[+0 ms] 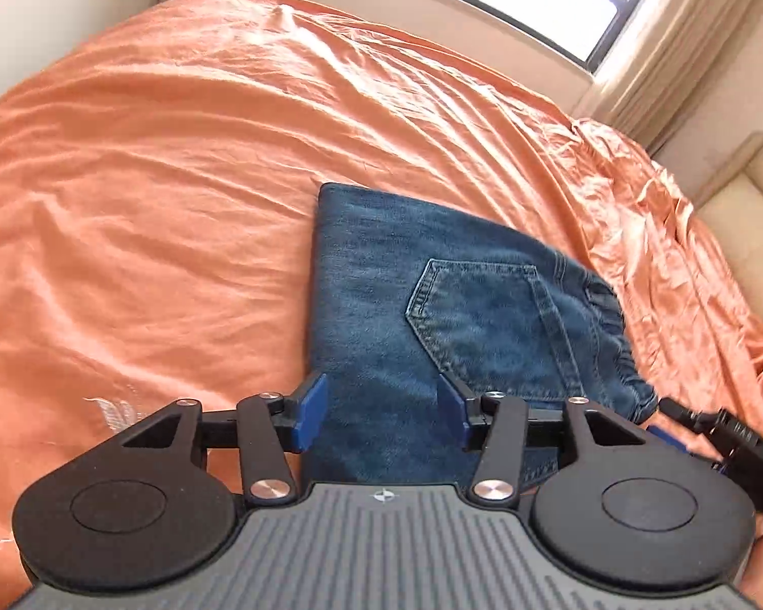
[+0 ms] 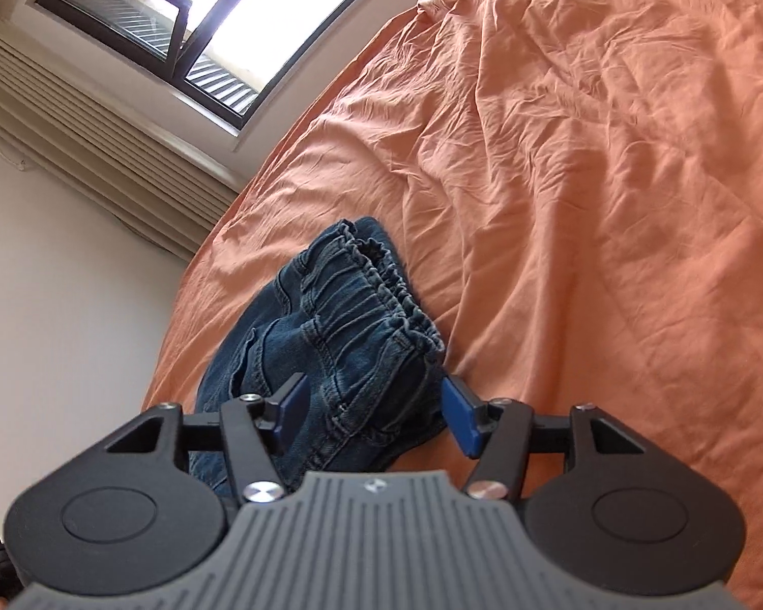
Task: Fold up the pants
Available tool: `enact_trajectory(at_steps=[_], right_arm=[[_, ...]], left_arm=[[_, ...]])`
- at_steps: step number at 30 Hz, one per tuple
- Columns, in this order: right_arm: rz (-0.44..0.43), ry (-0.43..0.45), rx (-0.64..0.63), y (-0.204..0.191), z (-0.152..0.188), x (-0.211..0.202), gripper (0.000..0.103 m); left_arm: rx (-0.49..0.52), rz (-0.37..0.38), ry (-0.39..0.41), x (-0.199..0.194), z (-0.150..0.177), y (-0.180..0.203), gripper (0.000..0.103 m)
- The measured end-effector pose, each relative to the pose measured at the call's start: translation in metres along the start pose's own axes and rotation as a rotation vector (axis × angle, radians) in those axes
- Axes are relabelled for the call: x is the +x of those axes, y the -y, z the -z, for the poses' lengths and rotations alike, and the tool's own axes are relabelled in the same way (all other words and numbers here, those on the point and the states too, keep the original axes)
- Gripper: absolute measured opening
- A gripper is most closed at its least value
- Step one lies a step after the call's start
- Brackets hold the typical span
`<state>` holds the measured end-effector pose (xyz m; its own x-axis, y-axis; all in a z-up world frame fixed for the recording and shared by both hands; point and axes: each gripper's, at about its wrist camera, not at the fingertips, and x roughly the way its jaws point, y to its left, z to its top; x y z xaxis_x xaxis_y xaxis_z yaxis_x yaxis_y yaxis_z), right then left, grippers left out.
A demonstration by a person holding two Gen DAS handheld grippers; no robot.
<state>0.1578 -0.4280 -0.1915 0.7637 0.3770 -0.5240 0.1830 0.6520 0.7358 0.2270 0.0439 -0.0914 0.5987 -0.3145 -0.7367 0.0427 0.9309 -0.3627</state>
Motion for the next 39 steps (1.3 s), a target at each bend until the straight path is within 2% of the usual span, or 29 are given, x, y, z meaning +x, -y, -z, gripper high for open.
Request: enact_trajectory(at_steps=[3,8,11,17,23,30,33,38,39], right_arm=[[-0.011,-0.015,0.031,0.004,-0.001,0.009,0.057],[0.006,-0.038,0.012,0.003,-0.001,0.02,0.058],[-0.008,-0.047,0.043,0.006,-0.002,0.029,0.06],[-0.036,-0.063,0.087,0.018,-0.01,0.051,0.06],[-0.054,-0.085,0.076,0.022,-0.015,0.067,0.056],[-0.101,-0.101,0.07,0.025,-0.019,0.078,0.053],[-0.1,-0.102,0.041,0.022,-0.02,0.083,0.051],[-0.12,-0.101,0.015,0.018,-0.021,0.086,0.034],[-0.124,-0.097,0.001,0.017,-0.021,0.085,0.033]], left_arm=[[-0.095,0.046,0.008,0.022,-0.004,-0.013,0.066],[-0.156,0.052,0.011,0.048,-0.006,-0.032,0.07],[-0.22,0.099,-0.008,0.063,-0.005,-0.046,0.07],[-0.292,0.129,-0.022,0.082,-0.009,-0.066,0.069],[-0.301,0.166,-0.045,0.099,-0.013,-0.073,0.067],[-0.244,0.165,-0.044,0.108,-0.015,-0.065,0.062],[-0.225,0.165,-0.052,0.112,-0.017,-0.061,0.051],[-0.186,0.163,-0.041,0.112,-0.017,-0.055,0.038],[-0.177,0.162,-0.038,0.111,-0.017,-0.054,0.033]])
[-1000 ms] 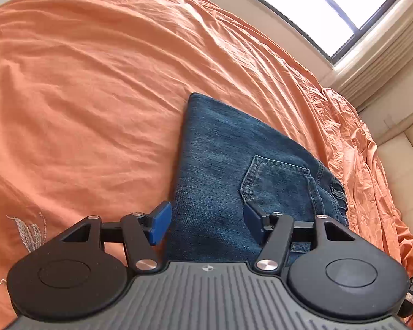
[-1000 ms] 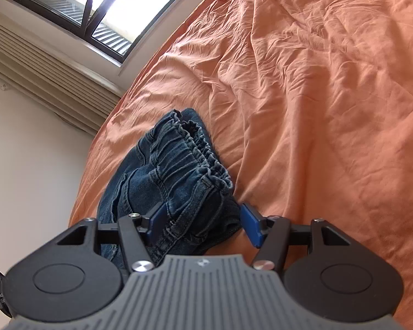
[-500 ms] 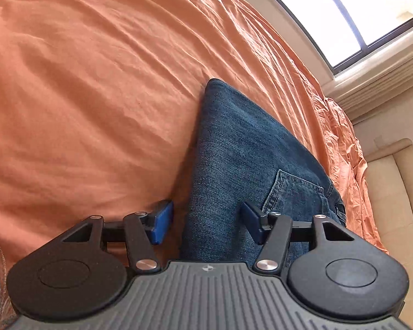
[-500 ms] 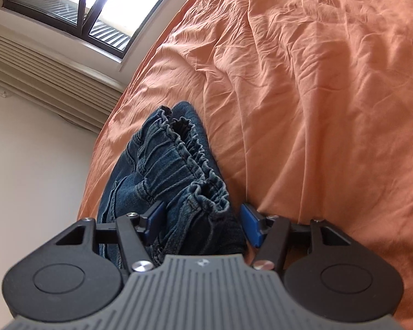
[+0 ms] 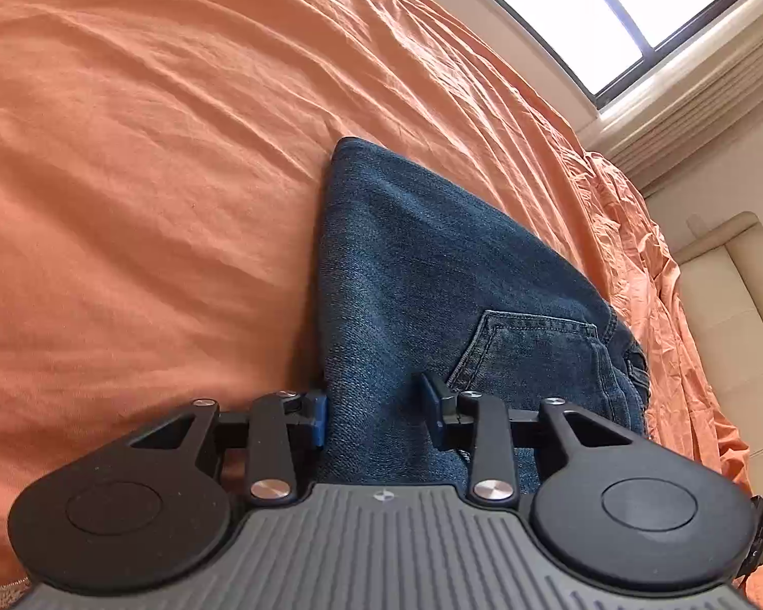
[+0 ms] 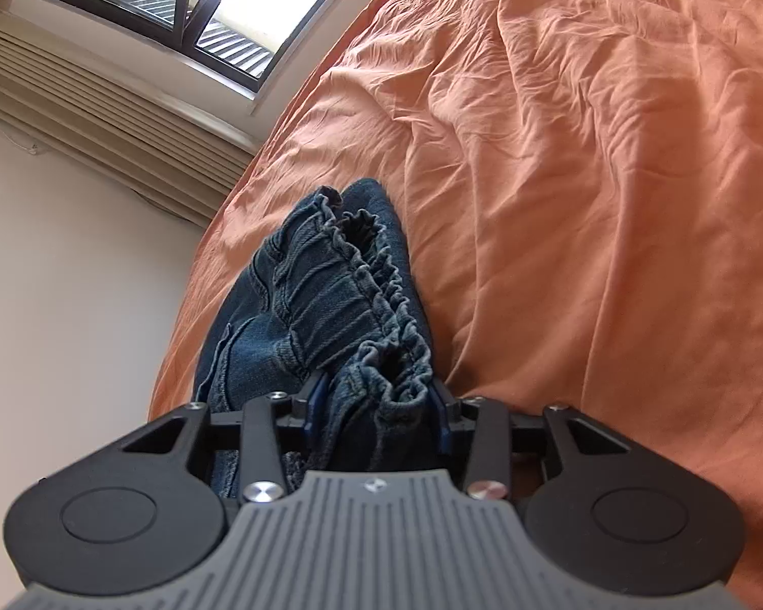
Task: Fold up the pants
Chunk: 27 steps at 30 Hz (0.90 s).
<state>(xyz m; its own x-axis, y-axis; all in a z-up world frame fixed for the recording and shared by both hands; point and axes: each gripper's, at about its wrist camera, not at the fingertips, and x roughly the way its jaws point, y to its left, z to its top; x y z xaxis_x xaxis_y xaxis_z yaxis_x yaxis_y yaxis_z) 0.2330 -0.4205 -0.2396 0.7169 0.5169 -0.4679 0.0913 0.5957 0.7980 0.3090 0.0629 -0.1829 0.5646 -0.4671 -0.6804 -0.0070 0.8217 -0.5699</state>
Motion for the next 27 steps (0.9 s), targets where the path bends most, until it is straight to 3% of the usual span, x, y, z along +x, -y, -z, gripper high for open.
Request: enact_trajectory(at_steps=[2,4,9,15,27], right_arm=[[0.001,0.0,-0.041,-0.003,-0.001,0.0,0.029],[0.002,-0.001,-0.055,-0.006,-0.002,0.0,0.028],[-0.021,0.011,-0.02,-0.01,-0.006,-0.007,0.024],[-0.024,0.039,-0.132,-0.055,-0.011,-0.027,0.021],[-0.007,-0.022,-0.192,-0.12,0.004,-0.058,0.021]], left_arm=[[0.022,-0.003,0.007,-0.003,0.0,0.003,0.026],[0.029,-0.014,0.013,-0.005,-0.001,0.004,0.011],[0.05,-0.015,0.016,-0.008,-0.002,0.007,0.008],[0.065,-0.016,0.047,-0.023,0.0,0.015,0.006],[0.035,0.057,0.081,-0.084,-0.007,0.021,0.006]])
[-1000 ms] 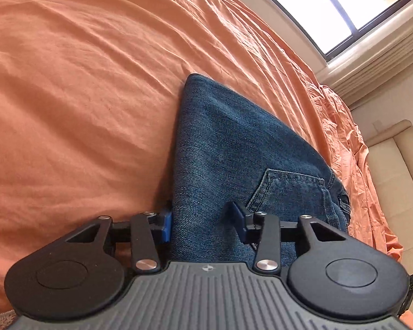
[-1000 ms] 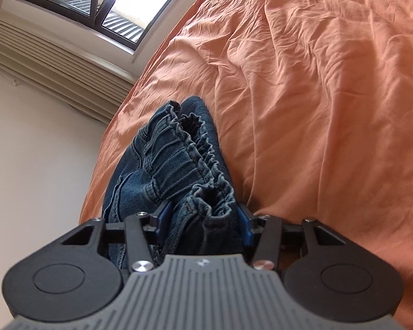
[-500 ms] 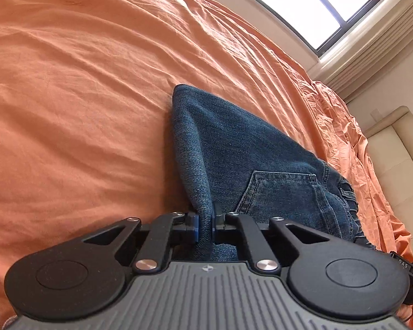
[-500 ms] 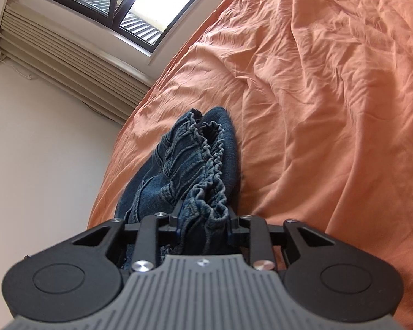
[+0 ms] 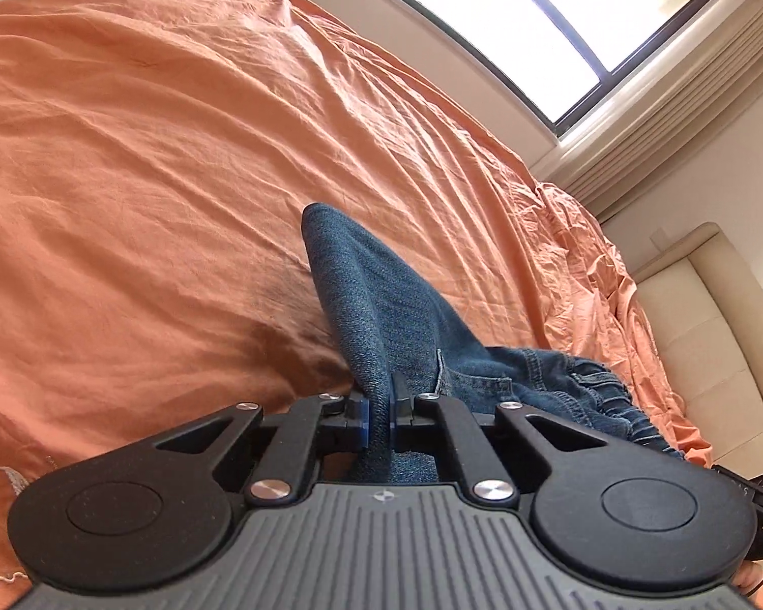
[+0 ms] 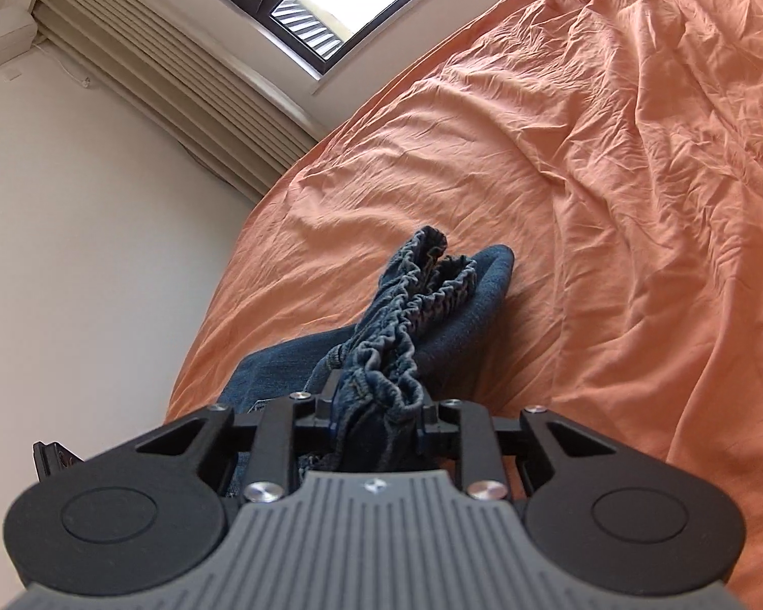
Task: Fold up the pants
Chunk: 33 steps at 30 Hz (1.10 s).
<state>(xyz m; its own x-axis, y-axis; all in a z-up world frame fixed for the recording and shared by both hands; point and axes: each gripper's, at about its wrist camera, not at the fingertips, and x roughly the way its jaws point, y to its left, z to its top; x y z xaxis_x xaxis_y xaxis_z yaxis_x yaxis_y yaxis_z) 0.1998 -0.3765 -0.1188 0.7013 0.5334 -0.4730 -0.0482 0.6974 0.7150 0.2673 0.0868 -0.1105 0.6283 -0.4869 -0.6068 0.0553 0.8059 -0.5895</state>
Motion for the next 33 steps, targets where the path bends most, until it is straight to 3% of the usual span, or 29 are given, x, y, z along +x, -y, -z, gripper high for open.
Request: enact_trajectory(at_steps=[12,21,27,33], right_arm=[[-0.132,0.012,-0.106,-0.113,0.001,0.023,0.02],[-0.229,-0.013,-0.119,-0.188,0.013,0.098,0.02],[-0.256,-0.029,-0.121,-0.201,0.037,0.154,0.02],[-0.177,-0.167,-0.046,-0.159,0.093,0.207,0.02]], left_arm=[[0.085,-0.054,0.097,-0.091,-0.065,-0.011,0.006],[0.124,-0.178,0.13,-0.136,-0.124,-0.057,0.006],[0.123,-0.243,0.132,-0.129,-0.139,-0.101,0.006],[0.055,-0.33,0.018,-0.088,-0.12,-0.174,0.006]])
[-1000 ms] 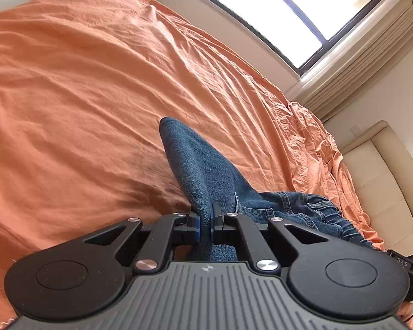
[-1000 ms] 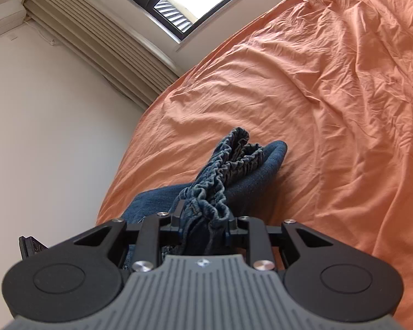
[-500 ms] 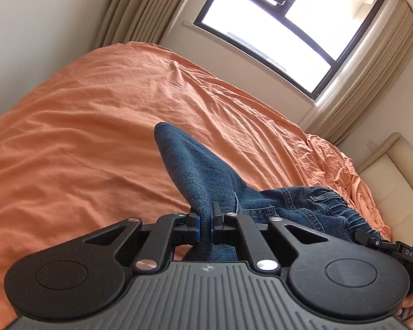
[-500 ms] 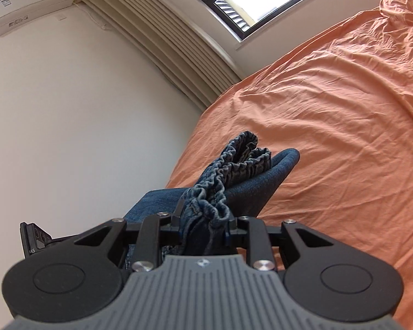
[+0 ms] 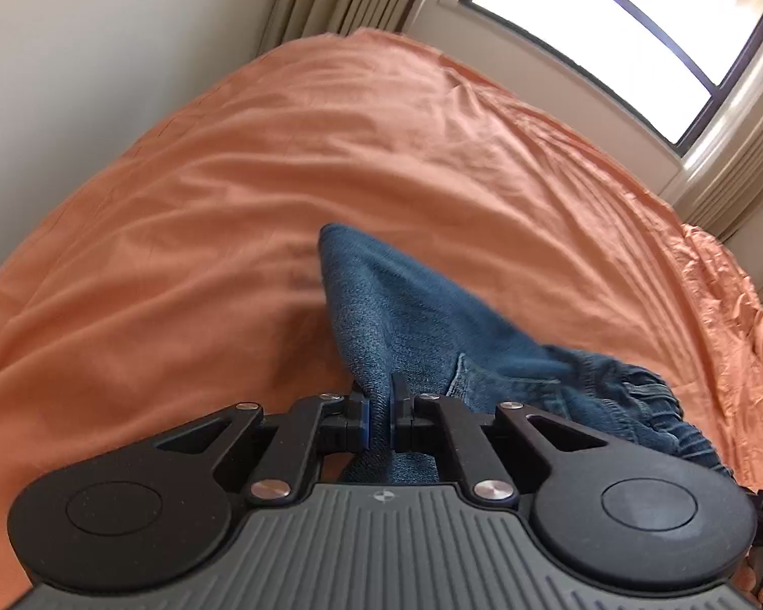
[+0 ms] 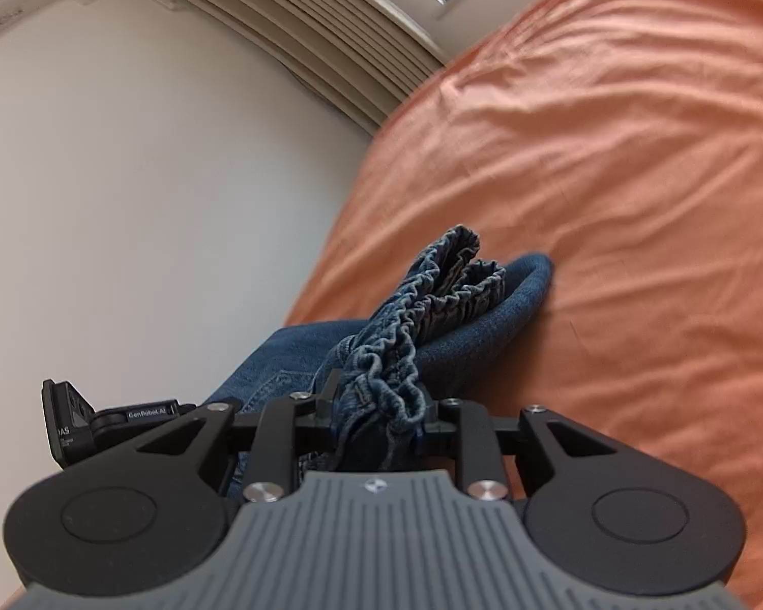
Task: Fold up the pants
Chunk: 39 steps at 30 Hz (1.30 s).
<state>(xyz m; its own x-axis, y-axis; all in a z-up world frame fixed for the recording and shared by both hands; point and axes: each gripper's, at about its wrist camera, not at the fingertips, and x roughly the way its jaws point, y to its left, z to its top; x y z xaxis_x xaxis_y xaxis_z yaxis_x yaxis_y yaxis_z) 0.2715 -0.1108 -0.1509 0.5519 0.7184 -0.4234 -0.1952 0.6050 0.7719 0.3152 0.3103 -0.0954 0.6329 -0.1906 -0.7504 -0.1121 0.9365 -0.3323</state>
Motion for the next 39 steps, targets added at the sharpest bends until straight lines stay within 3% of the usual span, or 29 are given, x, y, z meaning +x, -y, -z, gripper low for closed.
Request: enact_trajectory(at_steps=[6,12,15,19,23,25,26,28,31,36,39], right_arm=[[0.061,-0.069,0.074,0.033,0.027,0.014,0.021],[0.166,-0.098,-0.049,0.026,0.025,0.035,0.024],[0.165,-0.119,-0.056,0.026,0.02,0.032,0.027],[0.212,-0.105,-0.123,0.018,0.011,0.015,0.05],[0.276,-0.029,-0.294,-0.006,0.009,-0.01,0.05],[0.29,0.021,-0.393,-0.023,0.013,-0.022,0.044],[0.28,0.036,-0.443,-0.031,0.015,-0.026,0.026],[0.269,0.063,-0.545,-0.047,0.024,-0.029,0.015],[0.248,0.039,-0.637,-0.061,0.037,-0.02,0.011],[0.402,-0.101,-0.707,-0.047,0.063,0.01,0.002],[0.417,-0.119,-0.707,-0.039,0.064,0.016,0.0]], left_arm=[[-0.061,-0.006,-0.048,0.031,0.008,-0.035,0.008],[-0.046,-0.054,-0.084,0.05,0.009,-0.037,0.013],[-0.023,-0.073,-0.077,0.036,0.007,-0.033,0.023],[0.036,-0.114,-0.083,0.005,0.009,-0.026,0.024],[0.122,-0.146,-0.071,-0.033,0.024,-0.013,0.021],[0.161,-0.146,-0.056,-0.049,0.035,-0.005,0.02],[0.174,-0.14,-0.048,-0.056,0.041,-0.003,0.02],[0.189,-0.12,-0.053,-0.062,0.055,-0.005,0.02],[0.224,-0.167,-0.1,-0.053,0.08,-0.009,0.013],[0.137,-0.217,-0.132,-0.04,0.109,-0.039,0.013],[0.133,-0.214,-0.137,-0.04,0.109,-0.042,0.014]])
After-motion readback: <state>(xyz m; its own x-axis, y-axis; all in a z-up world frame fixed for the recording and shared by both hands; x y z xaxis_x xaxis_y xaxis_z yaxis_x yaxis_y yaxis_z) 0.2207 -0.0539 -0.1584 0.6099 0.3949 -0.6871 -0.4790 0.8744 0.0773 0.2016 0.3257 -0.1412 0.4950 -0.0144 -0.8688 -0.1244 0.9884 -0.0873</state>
